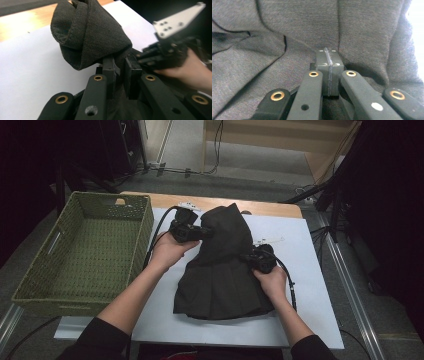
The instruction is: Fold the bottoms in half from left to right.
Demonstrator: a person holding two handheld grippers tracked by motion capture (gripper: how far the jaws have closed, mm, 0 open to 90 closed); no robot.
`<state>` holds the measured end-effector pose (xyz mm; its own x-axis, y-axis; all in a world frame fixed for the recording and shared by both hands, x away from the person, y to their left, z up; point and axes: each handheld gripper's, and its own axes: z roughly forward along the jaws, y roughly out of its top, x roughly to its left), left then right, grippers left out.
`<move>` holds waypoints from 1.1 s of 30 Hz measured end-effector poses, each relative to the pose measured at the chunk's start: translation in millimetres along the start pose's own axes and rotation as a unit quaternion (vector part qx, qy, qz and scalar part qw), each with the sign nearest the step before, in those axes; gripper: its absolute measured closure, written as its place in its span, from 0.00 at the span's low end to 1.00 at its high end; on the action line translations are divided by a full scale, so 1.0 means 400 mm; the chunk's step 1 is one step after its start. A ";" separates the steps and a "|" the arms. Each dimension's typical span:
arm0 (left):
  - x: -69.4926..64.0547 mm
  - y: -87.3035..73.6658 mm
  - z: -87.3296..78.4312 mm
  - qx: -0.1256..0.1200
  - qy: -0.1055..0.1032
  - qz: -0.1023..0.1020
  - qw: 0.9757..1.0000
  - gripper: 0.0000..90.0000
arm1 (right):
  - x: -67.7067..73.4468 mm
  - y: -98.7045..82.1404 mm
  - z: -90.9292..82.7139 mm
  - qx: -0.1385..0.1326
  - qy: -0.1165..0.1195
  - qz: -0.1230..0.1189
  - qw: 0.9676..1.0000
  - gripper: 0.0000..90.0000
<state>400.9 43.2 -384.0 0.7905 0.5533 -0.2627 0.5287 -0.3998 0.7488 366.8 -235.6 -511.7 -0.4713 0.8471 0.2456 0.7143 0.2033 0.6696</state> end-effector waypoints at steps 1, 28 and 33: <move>-0.005 -0.004 -0.002 0.001 -0.001 0.003 1.000 0.92 | 0.000 -0.002 0.001 -0.003 0.000 0.003 1.000 0.98; -0.022 -0.035 -0.011 0.005 -0.025 0.006 1.000 0.97 | -0.059 -0.015 -0.052 0.005 -0.024 0.024 0.999 0.98; -0.035 -0.045 -0.007 0.012 -0.033 0.015 0.999 0.97 | -0.072 -0.027 -0.048 -0.004 -0.013 0.036 0.999 0.98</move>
<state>379.4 44.5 -392.0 0.8249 0.4912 -0.2798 0.5101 -0.4333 0.7430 362.9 -271.7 -512.6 -0.4052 0.8720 0.2746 0.7417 0.1380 0.6564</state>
